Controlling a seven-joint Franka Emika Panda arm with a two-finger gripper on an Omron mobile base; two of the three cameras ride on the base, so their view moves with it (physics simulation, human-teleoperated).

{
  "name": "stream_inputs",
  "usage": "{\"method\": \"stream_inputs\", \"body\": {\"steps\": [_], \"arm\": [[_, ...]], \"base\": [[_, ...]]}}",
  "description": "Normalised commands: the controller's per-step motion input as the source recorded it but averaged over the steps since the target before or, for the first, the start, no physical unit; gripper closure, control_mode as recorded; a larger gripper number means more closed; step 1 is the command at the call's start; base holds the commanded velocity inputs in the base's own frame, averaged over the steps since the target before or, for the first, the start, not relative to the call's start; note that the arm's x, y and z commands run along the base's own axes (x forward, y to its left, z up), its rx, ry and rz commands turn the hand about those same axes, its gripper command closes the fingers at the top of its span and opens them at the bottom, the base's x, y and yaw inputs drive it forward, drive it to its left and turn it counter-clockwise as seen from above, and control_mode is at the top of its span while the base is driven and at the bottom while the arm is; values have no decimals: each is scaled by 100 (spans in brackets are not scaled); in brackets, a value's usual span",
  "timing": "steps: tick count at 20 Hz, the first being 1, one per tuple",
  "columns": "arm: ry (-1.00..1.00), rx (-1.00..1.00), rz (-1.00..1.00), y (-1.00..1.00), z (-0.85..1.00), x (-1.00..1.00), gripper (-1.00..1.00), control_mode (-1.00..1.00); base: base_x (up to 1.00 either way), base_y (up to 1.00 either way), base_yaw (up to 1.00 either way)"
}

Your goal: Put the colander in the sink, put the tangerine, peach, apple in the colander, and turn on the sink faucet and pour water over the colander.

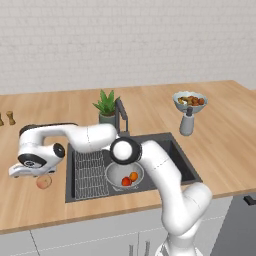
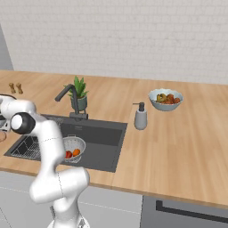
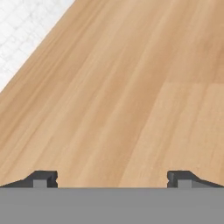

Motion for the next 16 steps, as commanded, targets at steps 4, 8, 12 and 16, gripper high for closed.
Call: {"method": "stream_inputs", "body": {"steps": [4,8,12,16], "arm": [[0,-6,-2,0,51,0,-100,-100],[3,-19,-10,0,62,-15,-100,-100],[7,-20,-16,-3,46,-26,-100,-100],[7,-22,-16,-21,27,-32,-100,-100]], "base": [[0,0,0],[0,0,0],[0,0,0],[0,0,0]]}}
